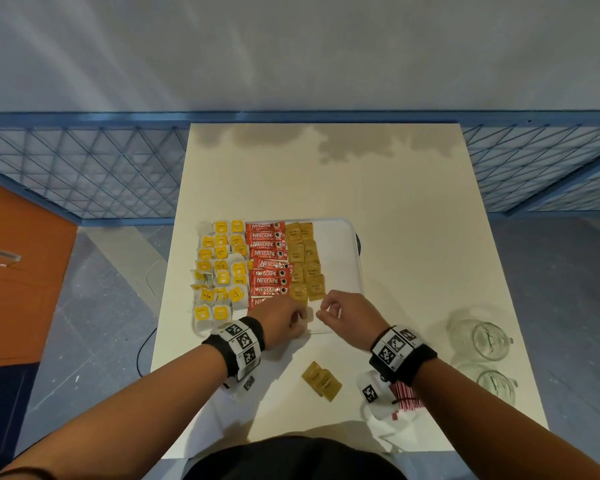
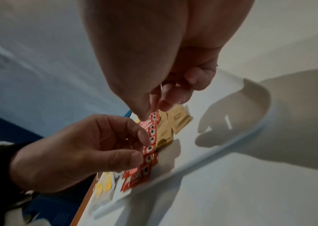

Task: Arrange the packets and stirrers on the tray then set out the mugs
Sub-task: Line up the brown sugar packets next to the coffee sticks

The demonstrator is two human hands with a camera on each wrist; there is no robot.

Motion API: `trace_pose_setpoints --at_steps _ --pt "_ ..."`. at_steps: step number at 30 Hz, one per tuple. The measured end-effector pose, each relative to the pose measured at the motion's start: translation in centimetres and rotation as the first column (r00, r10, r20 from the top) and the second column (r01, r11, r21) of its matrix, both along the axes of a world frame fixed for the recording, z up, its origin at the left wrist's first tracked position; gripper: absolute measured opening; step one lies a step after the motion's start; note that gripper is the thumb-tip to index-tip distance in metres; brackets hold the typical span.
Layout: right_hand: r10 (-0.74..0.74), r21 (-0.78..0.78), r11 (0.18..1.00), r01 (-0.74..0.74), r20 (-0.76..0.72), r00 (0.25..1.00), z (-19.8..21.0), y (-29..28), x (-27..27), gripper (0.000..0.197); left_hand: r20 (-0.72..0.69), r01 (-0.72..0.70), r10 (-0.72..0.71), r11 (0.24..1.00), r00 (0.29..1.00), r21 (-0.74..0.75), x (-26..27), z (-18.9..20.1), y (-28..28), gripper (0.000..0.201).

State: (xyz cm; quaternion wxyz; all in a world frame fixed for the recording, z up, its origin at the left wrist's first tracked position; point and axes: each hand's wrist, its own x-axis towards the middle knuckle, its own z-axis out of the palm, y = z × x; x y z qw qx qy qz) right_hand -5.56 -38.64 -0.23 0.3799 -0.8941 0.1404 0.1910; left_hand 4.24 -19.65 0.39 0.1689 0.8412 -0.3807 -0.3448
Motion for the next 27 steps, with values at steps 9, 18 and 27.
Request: trace_pose_setpoints --at_steps 9,18,27 --pt "0.257 -0.139 0.952 -0.273 -0.128 0.958 0.2 1.5 -7.0 0.037 -0.026 0.131 -0.13 0.99 0.991 0.06 -6.1 -1.0 2.3 0.033" --pt "0.319 -0.159 0.923 -0.351 -0.199 0.927 -1.4 2.4 -10.4 0.056 -0.035 0.091 -0.088 0.991 0.995 0.096 -10.1 -1.9 1.9 0.028" --pt "0.32 -0.187 0.918 -0.35 -0.173 0.931 -2.6 3.6 -10.1 0.028 -0.019 0.015 -0.012 0.986 1.0 0.164 -10.4 -3.1 0.3 0.013"
